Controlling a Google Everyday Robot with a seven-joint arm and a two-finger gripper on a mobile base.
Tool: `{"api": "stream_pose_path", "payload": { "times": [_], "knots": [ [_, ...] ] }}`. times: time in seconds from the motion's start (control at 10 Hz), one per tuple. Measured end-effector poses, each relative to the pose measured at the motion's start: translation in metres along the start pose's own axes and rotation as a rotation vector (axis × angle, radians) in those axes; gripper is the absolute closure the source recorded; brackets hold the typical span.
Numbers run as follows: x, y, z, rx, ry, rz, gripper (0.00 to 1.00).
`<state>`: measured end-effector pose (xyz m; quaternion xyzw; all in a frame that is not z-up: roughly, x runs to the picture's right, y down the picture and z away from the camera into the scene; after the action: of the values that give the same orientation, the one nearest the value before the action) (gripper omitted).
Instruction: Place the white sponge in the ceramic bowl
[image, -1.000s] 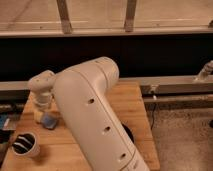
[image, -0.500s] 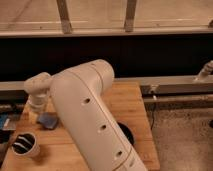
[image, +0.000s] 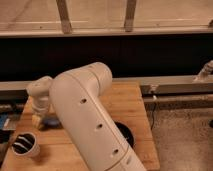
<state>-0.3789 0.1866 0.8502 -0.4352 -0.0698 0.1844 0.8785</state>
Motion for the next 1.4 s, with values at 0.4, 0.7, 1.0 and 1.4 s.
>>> {"api": "stream_pose_path", "payload": {
  "times": [0.4, 0.7, 1.0, 1.4],
  "knots": [
    [0.001, -0.0004, -0.0023, 0.001, 0.003, -0.001, 0.39],
    [0.0012, -0.0007, -0.0024, 0.002, 0.003, -0.001, 0.39],
    [0.0014, -0.0009, -0.0025, 0.002, 0.003, -0.001, 0.39],
    [0.0021, -0.0019, -0.0028, 0.003, 0.003, 0.001, 0.39]
  ]
}}
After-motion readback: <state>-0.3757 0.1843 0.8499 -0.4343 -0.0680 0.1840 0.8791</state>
